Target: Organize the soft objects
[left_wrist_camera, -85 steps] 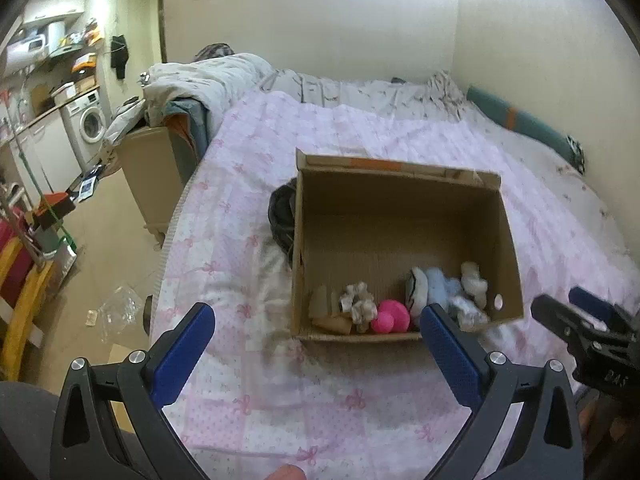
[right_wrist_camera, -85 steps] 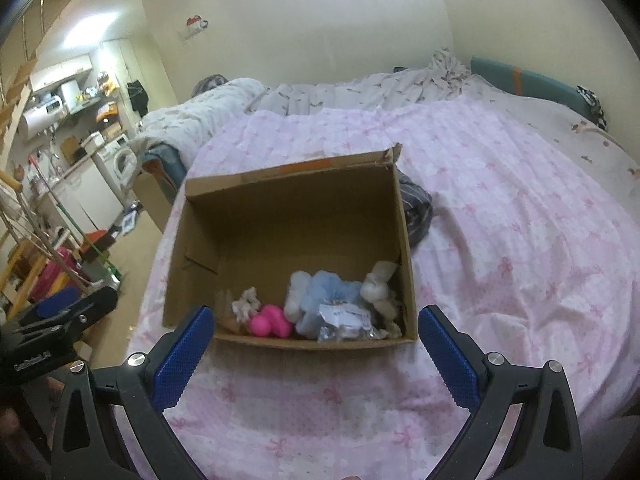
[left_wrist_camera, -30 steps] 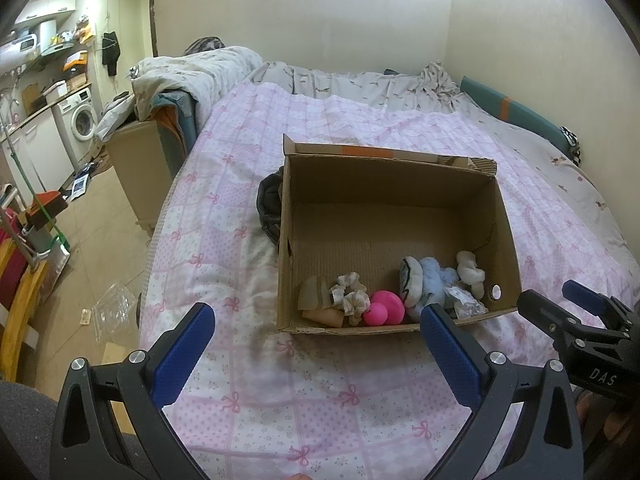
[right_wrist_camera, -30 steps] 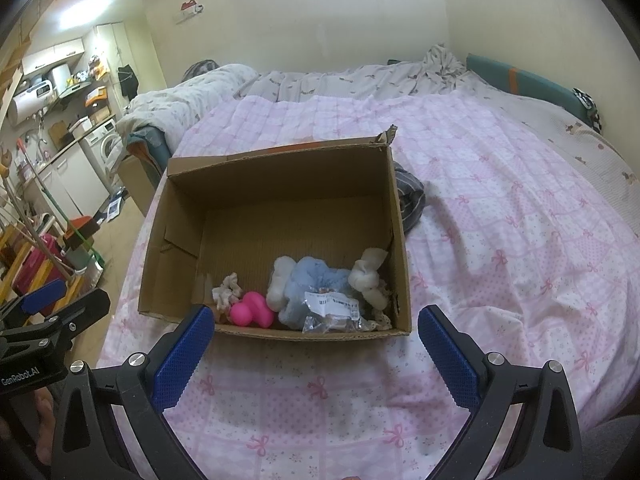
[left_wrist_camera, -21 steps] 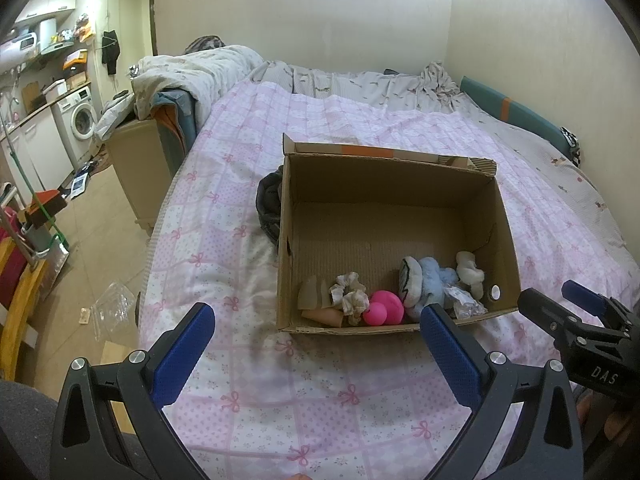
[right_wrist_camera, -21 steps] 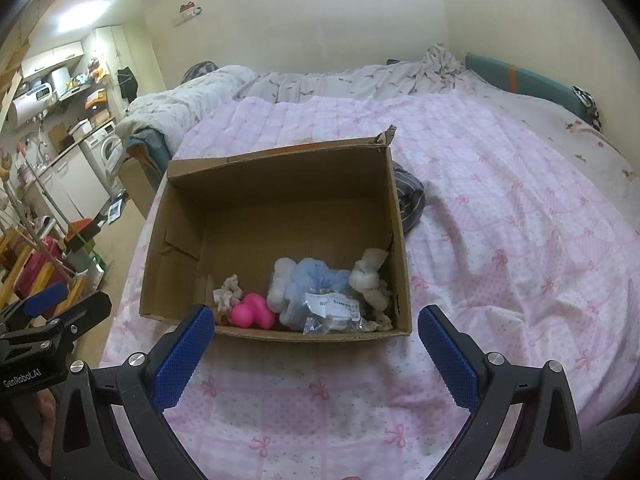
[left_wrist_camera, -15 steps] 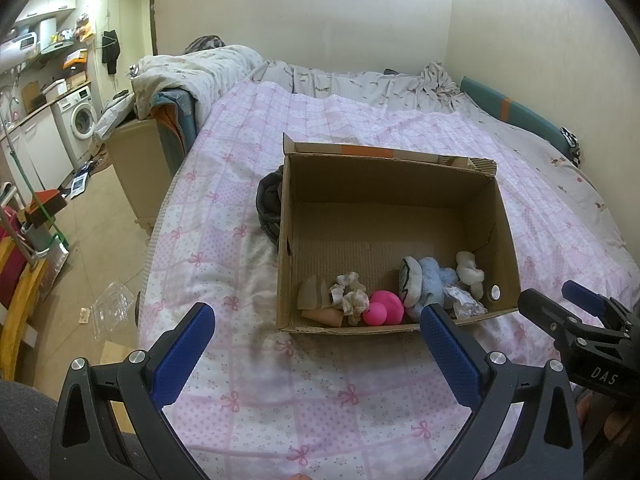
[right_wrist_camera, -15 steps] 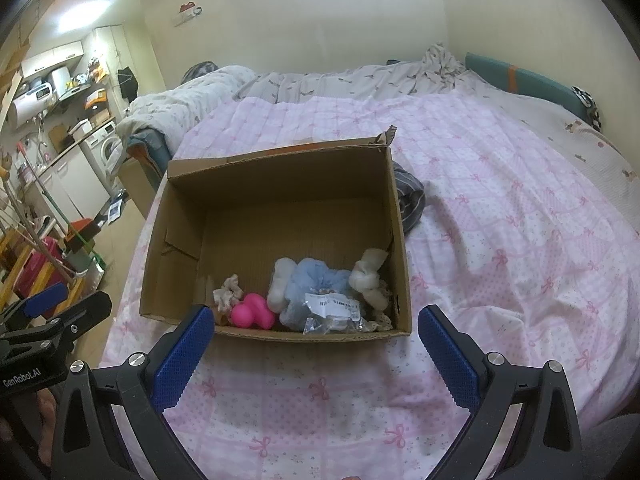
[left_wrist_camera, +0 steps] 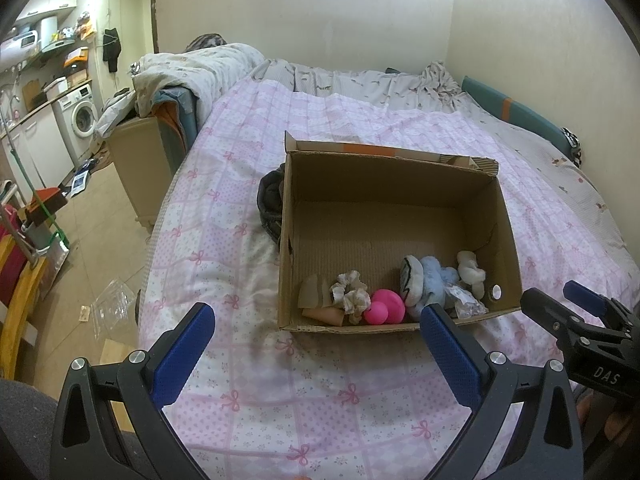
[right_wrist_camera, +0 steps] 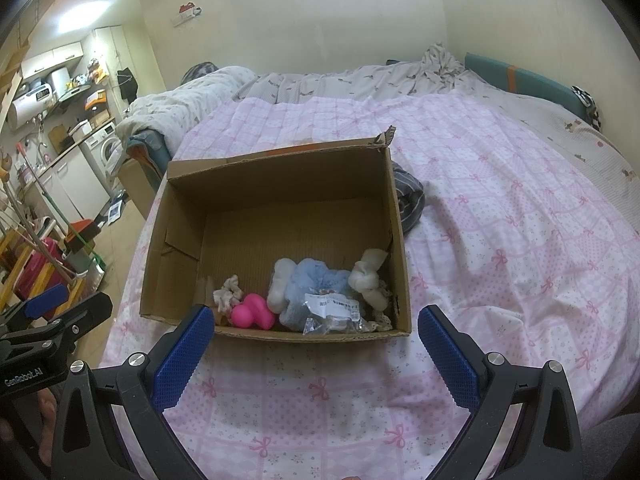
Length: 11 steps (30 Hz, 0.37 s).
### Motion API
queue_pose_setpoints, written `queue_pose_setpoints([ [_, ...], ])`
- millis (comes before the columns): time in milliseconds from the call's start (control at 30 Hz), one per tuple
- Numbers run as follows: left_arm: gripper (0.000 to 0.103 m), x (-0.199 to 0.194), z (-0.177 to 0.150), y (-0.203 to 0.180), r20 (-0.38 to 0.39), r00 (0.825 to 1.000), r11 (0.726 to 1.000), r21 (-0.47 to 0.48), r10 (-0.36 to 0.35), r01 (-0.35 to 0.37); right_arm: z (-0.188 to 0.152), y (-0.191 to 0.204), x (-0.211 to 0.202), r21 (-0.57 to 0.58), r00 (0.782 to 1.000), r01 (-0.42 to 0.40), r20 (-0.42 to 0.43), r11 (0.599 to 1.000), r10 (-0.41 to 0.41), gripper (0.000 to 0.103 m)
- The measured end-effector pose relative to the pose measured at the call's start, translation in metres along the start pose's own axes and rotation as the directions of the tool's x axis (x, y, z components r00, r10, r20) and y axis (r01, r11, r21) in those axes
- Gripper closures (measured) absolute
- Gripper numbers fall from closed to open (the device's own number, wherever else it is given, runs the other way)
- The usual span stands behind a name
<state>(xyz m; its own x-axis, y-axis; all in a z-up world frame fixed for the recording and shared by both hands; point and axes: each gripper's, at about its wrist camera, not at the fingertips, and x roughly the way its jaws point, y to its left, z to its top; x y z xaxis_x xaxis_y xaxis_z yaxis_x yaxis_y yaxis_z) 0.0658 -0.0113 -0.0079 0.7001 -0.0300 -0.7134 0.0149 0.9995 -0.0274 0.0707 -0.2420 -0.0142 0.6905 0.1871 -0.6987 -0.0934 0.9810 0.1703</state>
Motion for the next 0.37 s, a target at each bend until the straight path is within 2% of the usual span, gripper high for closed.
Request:
queue_pose_setpoints([
  [367,0.001,0.0037,-0.0031,0.0007,0.003,1.000,1.000,-0.009,-0.008,0.008,0.0003,0.0005,-0.0008,0.002,1.000,-0.004,0.003,1.000,0.003,0.000],
])
